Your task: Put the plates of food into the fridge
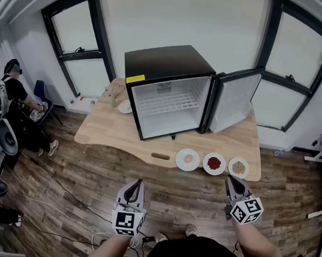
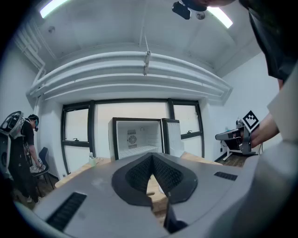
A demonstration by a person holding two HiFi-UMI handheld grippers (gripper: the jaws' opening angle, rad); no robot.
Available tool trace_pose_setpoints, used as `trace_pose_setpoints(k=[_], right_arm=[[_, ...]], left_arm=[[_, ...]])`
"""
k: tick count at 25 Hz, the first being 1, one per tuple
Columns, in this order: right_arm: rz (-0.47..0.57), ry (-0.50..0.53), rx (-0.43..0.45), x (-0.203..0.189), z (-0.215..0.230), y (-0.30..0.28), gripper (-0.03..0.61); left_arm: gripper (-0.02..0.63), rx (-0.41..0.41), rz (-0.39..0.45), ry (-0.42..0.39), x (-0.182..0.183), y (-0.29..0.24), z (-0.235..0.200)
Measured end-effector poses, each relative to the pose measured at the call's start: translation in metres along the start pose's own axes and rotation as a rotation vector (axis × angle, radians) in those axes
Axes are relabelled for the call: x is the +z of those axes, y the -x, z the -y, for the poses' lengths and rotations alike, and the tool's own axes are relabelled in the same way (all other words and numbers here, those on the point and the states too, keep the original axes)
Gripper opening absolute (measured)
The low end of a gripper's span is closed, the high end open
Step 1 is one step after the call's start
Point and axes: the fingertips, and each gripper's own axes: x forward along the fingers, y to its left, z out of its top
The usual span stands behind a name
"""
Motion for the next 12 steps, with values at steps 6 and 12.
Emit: trace_pose_setpoints(k=[6, 12], right_arm=[[0.029, 0.057, 0.009, 0.009, -0.013, -0.021, 0.021], [0.082, 0.046, -0.015, 0.008, -0.027, -0.027, 0.021]], left_arm=[[0.005, 0.079, 0.038, 0.113, -0.005, 0.007, -0.015], [0.005, 0.07, 0.055, 0.055, 0.013, 0.008, -0.036]])
